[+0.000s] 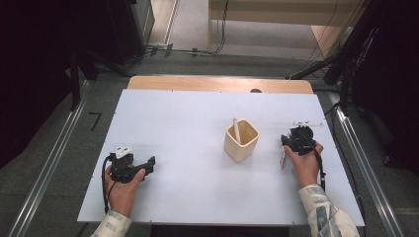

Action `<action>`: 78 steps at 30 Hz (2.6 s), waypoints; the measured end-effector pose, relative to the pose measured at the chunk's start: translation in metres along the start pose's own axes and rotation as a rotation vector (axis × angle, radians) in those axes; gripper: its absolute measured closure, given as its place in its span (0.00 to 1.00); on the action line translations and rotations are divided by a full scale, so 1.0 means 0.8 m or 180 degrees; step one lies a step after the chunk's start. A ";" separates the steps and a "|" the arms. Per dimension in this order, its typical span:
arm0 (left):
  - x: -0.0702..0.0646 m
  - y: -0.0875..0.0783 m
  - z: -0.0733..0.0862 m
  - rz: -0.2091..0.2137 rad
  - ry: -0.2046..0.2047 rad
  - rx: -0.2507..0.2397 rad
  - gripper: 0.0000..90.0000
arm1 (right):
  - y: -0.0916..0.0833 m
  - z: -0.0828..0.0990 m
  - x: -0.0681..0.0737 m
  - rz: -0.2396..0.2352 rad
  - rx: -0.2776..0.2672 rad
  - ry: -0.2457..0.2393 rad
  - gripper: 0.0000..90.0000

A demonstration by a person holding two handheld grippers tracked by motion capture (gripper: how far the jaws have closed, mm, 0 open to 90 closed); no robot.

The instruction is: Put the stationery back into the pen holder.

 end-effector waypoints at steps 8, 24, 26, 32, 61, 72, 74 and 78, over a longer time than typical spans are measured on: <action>0.000 0.000 0.000 0.0000 0.0007 0.0006 0.21 | 0.005 -0.002 0.001 0.0074 0.0035 -0.0006 0.72; -0.002 0.002 -0.001 -0.0007 0.0019 0.0008 0.21 | 0.007 -0.001 0.004 0.0298 0.0065 0.0135 0.81; -0.002 0.002 -0.001 -0.0006 0.0019 0.0008 0.21 | 0.007 -0.001 0.005 0.0314 0.0063 0.0153 0.81; -0.001 0.001 -0.001 -0.0008 0.0017 0.0008 0.21 | 0.007 -0.001 0.005 0.0278 0.0048 0.0194 0.83; 0.000 0.001 0.000 -0.0001 0.0009 0.0009 0.21 | 0.000 -0.002 0.026 0.0031 0.0042 0.0113 0.88; 0.000 0.001 0.000 0.0001 0.0008 0.0008 0.21 | -0.015 -0.006 0.035 -0.0084 -0.0051 0.0027 0.88; 0.000 0.001 -0.001 -0.0001 0.0006 0.0005 0.21 | -0.019 -0.006 0.037 -0.0120 -0.0076 -0.0007 0.88; 0.000 0.001 -0.001 -0.0001 0.0008 0.0003 0.21 | -0.023 -0.007 0.040 -0.0159 -0.0096 -0.0058 0.88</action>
Point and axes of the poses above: each handheld gripper's, and its own axes: y roughly forward along the jaws, z roughly out of its underside, x roughly to its left, the point moved 6 cm from there along y, roughly forward along the jaws, and after that the axes turned 2 degrees about z, right-handed, at the moved point
